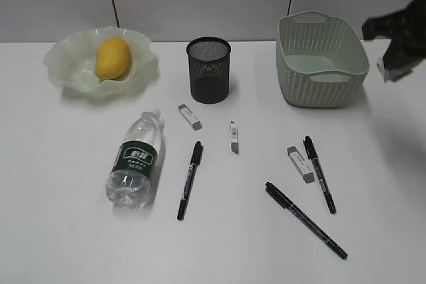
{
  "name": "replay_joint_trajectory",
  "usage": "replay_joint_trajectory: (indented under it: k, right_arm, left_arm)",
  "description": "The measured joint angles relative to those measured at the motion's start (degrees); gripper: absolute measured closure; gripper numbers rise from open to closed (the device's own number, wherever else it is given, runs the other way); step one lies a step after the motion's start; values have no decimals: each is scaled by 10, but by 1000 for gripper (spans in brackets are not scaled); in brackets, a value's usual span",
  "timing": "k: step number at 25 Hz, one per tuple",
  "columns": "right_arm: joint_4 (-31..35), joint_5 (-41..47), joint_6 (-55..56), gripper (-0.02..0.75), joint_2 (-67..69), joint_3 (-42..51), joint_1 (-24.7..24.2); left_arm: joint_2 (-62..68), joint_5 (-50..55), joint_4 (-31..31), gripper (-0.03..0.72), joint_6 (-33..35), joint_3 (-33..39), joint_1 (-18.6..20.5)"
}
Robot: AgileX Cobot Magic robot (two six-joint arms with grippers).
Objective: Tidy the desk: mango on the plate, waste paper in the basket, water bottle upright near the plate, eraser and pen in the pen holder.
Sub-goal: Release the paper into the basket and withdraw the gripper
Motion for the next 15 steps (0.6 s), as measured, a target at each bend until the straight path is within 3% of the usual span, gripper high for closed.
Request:
replay_joint_trajectory:
  k: [8, 15]
  right_arm:
    - [0, 41, -17, 724, 110, -246, 0]
    - [19, 62, -18, 724, 256, -365, 0]
  left_arm:
    - [0, 0, 0, 190, 0, 0, 0]
    - [0, 0, 0, 190, 0, 0, 0]
